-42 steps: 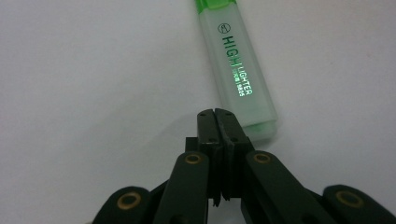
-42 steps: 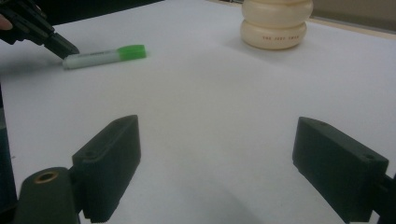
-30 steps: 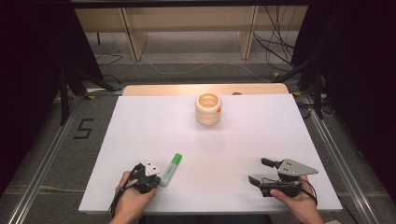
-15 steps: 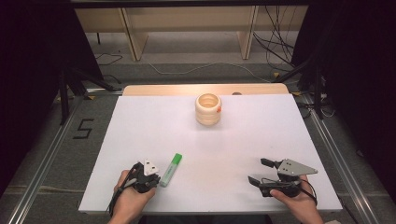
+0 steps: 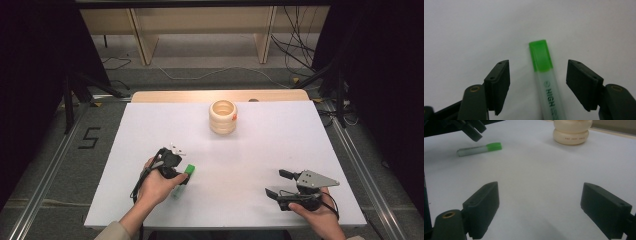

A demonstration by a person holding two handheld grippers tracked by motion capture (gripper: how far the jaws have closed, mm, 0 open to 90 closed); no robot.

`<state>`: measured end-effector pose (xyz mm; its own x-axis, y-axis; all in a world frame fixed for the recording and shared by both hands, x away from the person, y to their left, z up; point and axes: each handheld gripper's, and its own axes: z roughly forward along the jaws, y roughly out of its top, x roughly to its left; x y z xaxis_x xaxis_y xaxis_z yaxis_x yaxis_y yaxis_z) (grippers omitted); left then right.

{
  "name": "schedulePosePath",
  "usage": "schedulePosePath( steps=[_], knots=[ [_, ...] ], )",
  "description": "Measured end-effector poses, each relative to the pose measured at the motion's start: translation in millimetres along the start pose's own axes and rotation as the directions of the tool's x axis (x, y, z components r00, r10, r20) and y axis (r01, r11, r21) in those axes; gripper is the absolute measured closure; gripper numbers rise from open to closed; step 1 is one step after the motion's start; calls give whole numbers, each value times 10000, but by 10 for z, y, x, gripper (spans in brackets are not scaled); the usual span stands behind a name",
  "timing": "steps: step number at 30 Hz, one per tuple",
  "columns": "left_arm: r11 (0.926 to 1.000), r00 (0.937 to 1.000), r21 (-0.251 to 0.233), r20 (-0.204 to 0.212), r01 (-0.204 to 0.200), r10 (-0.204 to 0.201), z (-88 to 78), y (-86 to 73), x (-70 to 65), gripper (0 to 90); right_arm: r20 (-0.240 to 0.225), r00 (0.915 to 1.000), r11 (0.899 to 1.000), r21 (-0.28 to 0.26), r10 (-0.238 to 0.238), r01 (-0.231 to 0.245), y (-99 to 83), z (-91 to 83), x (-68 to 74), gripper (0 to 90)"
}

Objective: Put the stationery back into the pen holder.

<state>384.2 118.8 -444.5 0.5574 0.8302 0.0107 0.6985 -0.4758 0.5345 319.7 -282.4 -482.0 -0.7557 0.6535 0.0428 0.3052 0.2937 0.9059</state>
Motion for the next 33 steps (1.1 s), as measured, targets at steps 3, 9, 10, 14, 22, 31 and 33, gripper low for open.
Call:
schedulePosePath(
  steps=[3, 9, 10, 14, 22, 31, 33],
  knots=[
    [9977, 9995, 625, 115, 277, -284, 119, 107, -10, 371, 16, 10000, 10000, 6, 20, -20, 0, -7, -4, 162],
    [9825, 9918, 1394, 167, 1234, -1269, 254, 207, 2, 405, -10, 10000, 10000, 43, -18, 18, 2, -6, 5, 163],
    [9831, 9926, 1390, 52, 1191, -1210, 274, 210, 4, 425, -6, 10000, 10000, 43, -26, 26, 1, -6, 6, 162],
    [9795, 9920, 1583, 1, 1243, -1259, 318, 212, 28, 447, -1, 10000, 10000, 29, 33, -33, -1, -7, 7, 163],
    [9676, 9873, 1990, 10, 1555, -1589, 358, 227, 20, 493, -22, 10000, 10000, 74, -52, 52, -1, -4, 7, 162],
    [9662, 9904, 2187, -87, 1366, -1381, 404, 275, -5, 523, -34, 10000, 9999, 75, -75, 75, -3, -2, 3, 163],
    [9666, 9918, 2226, -113, 1267, -1274, 410, 283, -12, 526, -61, 10000, 10000, 57, -62, 62, -5, 1, 4, 162]
  ],
)
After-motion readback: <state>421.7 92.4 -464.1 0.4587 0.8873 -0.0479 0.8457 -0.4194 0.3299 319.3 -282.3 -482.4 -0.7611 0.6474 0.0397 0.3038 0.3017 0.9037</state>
